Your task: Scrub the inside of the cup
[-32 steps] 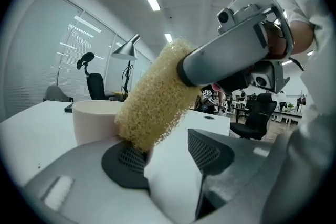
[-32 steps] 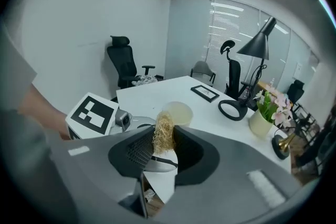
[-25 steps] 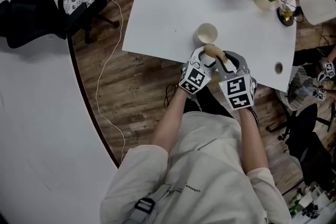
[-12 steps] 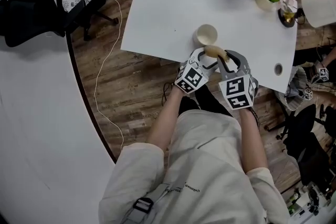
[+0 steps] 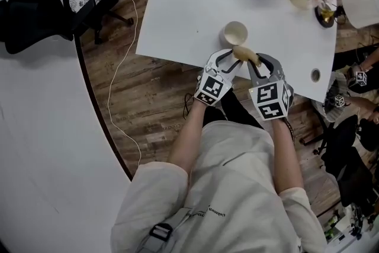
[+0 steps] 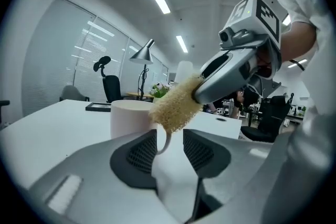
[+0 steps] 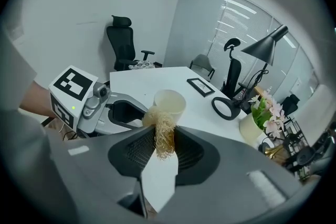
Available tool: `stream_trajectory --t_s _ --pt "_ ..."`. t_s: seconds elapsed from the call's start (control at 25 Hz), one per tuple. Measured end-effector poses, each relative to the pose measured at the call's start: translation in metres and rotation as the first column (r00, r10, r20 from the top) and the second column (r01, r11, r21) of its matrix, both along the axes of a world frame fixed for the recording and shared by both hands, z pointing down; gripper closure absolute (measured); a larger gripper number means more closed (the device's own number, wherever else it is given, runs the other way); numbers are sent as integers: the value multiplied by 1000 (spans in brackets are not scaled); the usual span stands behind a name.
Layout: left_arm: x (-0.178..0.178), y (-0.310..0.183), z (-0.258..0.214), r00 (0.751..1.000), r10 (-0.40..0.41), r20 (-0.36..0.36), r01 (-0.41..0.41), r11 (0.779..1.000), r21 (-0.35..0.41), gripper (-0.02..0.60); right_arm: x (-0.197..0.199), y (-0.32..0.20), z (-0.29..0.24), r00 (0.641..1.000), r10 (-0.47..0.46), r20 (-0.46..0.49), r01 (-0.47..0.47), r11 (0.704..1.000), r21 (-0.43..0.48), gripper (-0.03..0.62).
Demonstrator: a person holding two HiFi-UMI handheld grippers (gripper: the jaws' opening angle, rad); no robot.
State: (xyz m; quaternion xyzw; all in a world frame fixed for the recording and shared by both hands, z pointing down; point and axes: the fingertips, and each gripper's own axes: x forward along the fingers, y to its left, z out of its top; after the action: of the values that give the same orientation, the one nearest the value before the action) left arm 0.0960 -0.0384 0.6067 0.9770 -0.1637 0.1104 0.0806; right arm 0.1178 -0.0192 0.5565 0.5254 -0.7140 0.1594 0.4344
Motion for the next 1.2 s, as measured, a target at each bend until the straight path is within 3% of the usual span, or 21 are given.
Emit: stream_trajectory --t_s 0.32,0.48,0.68,0.8,0.96,1.08,1.2 --pt "-16 -4 6 999 -35 37 37 998 -48 429 -10 7 -5 994 13 112 -15 1000 24 464" --pt "-34 -2 4 993 -74 90 79 995 -59 581 -13 19 -7 986 61 154 -66 997 30 464" --pt "-49 8 6 968 -116 223 138 987 -88 581 -16 38 -1 974 115 196 -123 992 29 464" --pt "-57 8 -1 938 -189 290 238 961 -144 581 -14 45 12 971 131 200 -137 991 16 464" --pt "-55 20 -20 911 -272 310 341 920 -195 581 -3 56 25 969 127 210 -133 991 12 465" --pt "-49 40 -33 893 -304 331 379 905 -192 581 4 65 26 969 111 222 -121 992 29 467" --pt "-41 59 -39 885 -316 343 387 908 -163 581 12 70 23 964 106 245 -120 992 42 470"
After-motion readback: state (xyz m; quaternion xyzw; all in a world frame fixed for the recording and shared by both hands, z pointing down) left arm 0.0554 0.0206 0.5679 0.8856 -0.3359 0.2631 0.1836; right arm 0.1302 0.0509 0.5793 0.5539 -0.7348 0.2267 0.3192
